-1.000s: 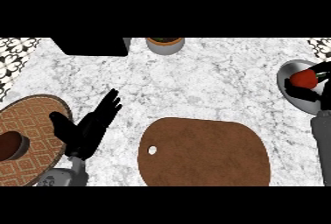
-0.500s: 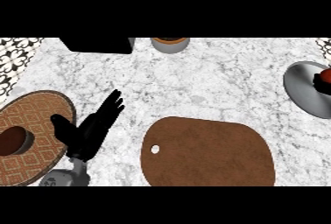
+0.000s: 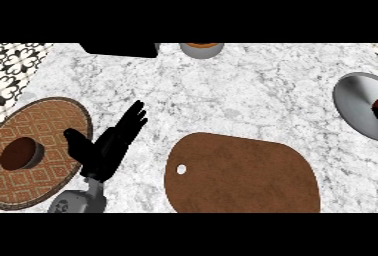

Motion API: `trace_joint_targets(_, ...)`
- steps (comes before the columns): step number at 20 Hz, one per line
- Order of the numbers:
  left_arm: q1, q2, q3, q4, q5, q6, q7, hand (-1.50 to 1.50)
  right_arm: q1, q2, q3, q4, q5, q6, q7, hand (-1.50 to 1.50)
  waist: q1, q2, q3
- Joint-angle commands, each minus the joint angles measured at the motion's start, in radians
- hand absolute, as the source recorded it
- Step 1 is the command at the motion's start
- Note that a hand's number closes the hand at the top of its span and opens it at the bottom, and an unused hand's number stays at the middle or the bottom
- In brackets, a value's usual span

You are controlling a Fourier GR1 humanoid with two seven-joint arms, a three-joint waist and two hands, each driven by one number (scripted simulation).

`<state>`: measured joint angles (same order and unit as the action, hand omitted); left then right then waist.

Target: Pick the bell pepper from the cutting board and place it in the pan

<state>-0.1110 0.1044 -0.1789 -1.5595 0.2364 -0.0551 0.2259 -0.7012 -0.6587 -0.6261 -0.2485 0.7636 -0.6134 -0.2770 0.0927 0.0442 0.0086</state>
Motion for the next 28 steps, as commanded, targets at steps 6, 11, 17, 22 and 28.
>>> trace_joint_targets(6, 0.012, -0.001, 0.010, 0.012, 0.000, -0.001, -0.018, 0.00, -0.027, 0.036, -0.110, 0.031, -0.126, 0.099, -0.135, -1.50, -0.014, -0.006, 0.006)
trace_joint_targets(11, -0.017, 0.003, 0.033, 0.000, 0.018, 0.007, 0.017, 0.00, -0.066, 0.003, -0.243, 0.007, -0.279, 0.229, -0.234, -1.50, -0.029, -0.010, 0.006)
trace_joint_targets(17, -0.003, 0.012, 0.037, 0.012, 0.002, 0.010, 0.004, 0.00, 0.013, -0.077, -0.327, 0.070, -0.374, 0.472, -0.265, -1.50, -0.044, -0.012, 0.003)
trace_joint_targets(22, 0.017, 0.017, 0.050, 0.014, 0.020, -0.004, -0.002, 0.00, 0.111, -0.083, -0.333, 0.097, -0.393, 0.656, -0.365, -1.50, -0.047, -0.014, 0.004)
trace_joint_targets(28, 0.003, 0.008, 0.053, 0.007, 0.017, 0.013, 0.017, 0.00, 0.195, -0.165, -0.321, 0.095, -0.394, 0.879, -0.435, -1.50, -0.059, -0.019, 0.002)
